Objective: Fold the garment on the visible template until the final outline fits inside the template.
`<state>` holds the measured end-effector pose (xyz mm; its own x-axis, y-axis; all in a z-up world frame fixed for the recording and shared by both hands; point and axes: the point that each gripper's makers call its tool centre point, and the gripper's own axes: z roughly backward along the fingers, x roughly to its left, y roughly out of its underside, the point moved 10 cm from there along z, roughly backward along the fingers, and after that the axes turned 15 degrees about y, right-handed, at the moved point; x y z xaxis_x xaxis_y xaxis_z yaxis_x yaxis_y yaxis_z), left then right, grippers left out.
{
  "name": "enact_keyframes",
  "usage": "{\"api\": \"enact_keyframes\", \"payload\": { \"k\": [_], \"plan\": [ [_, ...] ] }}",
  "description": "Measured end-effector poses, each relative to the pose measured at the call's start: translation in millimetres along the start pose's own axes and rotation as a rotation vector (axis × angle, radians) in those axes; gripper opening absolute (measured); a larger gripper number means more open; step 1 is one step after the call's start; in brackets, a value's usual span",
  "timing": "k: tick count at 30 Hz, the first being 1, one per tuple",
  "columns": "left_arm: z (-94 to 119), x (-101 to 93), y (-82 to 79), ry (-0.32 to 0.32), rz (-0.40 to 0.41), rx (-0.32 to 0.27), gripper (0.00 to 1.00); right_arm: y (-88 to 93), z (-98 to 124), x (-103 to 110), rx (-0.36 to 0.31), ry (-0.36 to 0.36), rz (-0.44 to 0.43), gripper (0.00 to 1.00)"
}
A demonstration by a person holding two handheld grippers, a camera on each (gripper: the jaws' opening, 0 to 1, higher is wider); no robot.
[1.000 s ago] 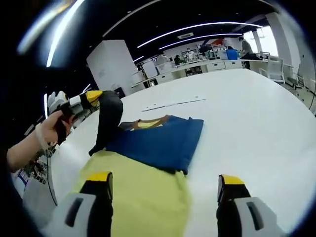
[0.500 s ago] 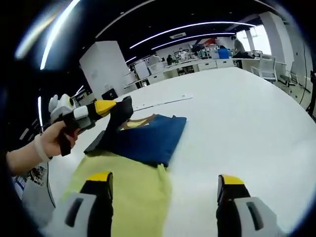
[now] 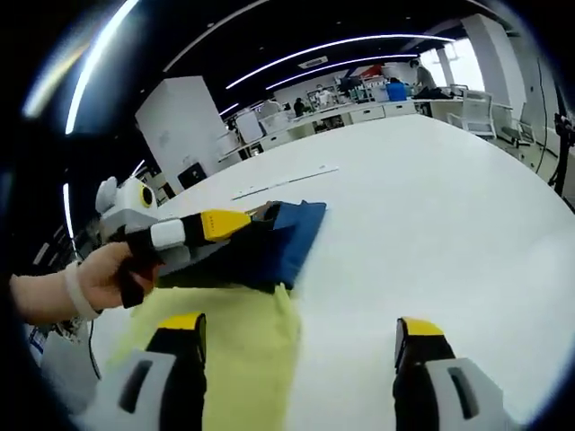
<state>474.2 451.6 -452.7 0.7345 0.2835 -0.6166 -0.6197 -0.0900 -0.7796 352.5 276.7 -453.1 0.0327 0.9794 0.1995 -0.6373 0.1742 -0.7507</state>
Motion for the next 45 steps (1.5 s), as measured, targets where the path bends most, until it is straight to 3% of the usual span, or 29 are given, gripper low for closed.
{"api": "enact_keyframes", "payload": {
  "k": [9, 12, 20, 22, 25, 28, 38, 45],
  "plan": [
    [-9.0, 9.4, 11.9, -0.001, 0.024, 0.041, 0.00, -0.2, -1.9, -2.9, 0.001, 0.004, -0.008, 0.87],
    [-11.4, 11.4, 17.5, 0.001, -0.008, 0.090, 0.00, 1.0, -1.6, -3.7, 0.006, 0.006, -0.011, 0.87],
    [-12.0, 12.7, 21.6, 0.019, 0.002, 0.109, 0.00, 2.2, -3.6, -1.5, 0.007, -0.002, -0.008, 0.87],
    [-12.8, 11.1, 21.2, 0.048, -0.013, 0.116, 0.08, 1.3, -4.1, 0.5, 0.004, -0.014, -0.006, 0.88],
    [-12.2, 9.2, 18.9, 0.032, -0.088, 0.126, 0.37, -0.8, -4.0, 2.9, -0.004, -0.025, 0.003, 0.89],
    [-12.0, 7.1, 15.2, 0.038, -0.104, 0.108, 0.55, -2.3, -4.3, 3.5, -0.006, -0.031, 0.006, 0.89],
    [4.3, 3.3, -4.1, 0.057, -0.237, 0.094, 0.87, -5.8, -1.5, 5.5, -0.015, -0.044, 0.022, 0.90],
    [32.9, 1.9, -18.1, 0.063, -0.269, 0.098, 0.87, -12.1, 0.7, 10.9, -0.035, -0.061, 0.040, 0.90]
  ]
}}
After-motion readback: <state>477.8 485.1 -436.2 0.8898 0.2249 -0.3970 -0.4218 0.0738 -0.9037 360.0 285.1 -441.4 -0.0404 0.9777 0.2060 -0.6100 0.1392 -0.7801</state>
